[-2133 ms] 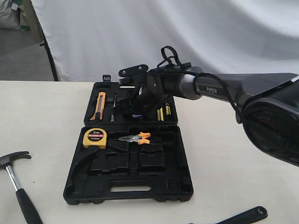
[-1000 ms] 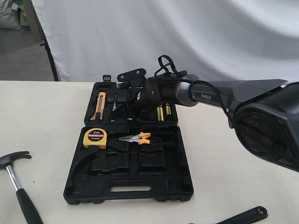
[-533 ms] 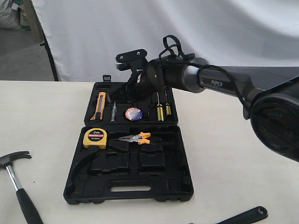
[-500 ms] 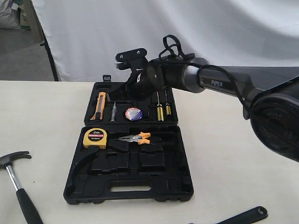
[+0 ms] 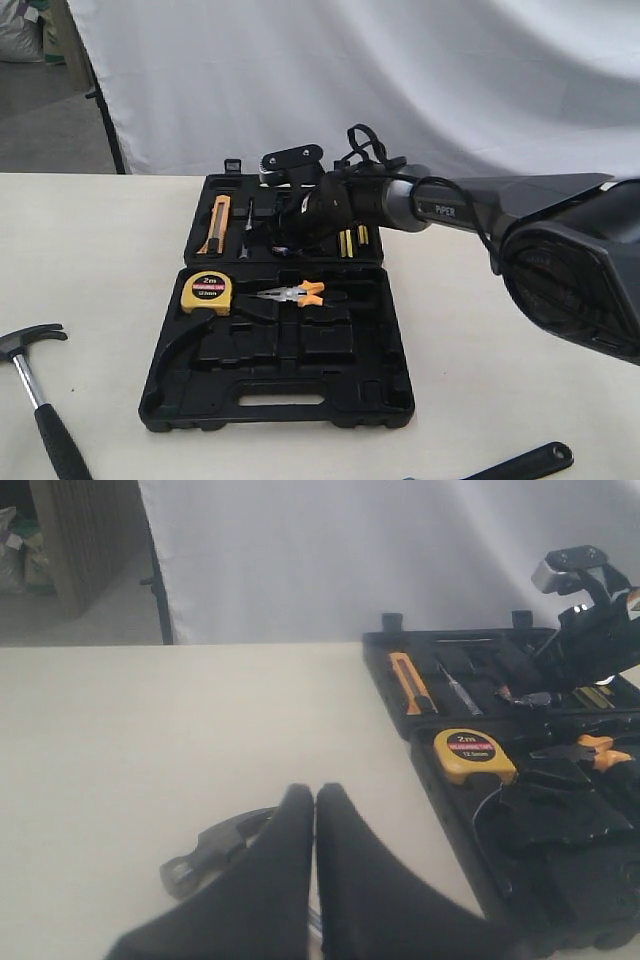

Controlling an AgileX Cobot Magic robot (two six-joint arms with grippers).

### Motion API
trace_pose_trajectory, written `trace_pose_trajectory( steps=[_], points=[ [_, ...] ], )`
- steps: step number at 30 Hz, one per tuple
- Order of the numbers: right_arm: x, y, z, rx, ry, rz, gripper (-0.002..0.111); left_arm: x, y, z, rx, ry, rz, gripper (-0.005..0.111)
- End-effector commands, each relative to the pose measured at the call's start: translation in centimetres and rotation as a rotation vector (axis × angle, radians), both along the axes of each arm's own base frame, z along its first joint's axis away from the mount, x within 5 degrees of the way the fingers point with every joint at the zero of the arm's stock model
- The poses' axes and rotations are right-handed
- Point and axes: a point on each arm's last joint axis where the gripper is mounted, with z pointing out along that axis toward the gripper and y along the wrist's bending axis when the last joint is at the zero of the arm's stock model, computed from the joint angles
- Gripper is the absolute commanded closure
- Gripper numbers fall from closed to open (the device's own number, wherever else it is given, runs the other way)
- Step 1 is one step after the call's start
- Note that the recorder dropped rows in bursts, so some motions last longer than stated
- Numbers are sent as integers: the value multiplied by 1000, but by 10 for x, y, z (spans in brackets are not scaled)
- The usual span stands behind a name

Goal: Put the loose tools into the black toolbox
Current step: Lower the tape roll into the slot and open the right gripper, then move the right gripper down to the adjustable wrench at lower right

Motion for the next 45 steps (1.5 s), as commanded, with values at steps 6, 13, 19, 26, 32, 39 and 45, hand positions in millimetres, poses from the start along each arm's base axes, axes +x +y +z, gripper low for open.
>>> trace_pose_trajectory(
  steps=[6, 13, 19, 26, 32, 39, 45],
  points=[
    [2, -13, 21, -34, 32, -19, 109, 0, 0, -1, -3, -2, -6, 106],
    [-4, -16, 66, -9, 0, -17, 109, 0, 0, -1, -3, -2, -6, 106],
    [-7, -13, 49, -44, 44, -9, 109, 0, 0, -1, -3, -2, -6, 106],
    [-6, -13, 11, -94, 107, -9, 109, 0, 0, -1, -3, -2, -6, 106],
    [-15, -20, 89, -65, 29, 13, 109, 0, 0, -1, -3, -2, -6, 106],
    [-40, -40, 151, -95, 29, 38, 109, 0, 0, -1, -3, -2, -6, 106],
    [-74, -71, 143, -174, 47, 52, 109, 0, 0, -1, -3, -2, -6, 106]
  ],
)
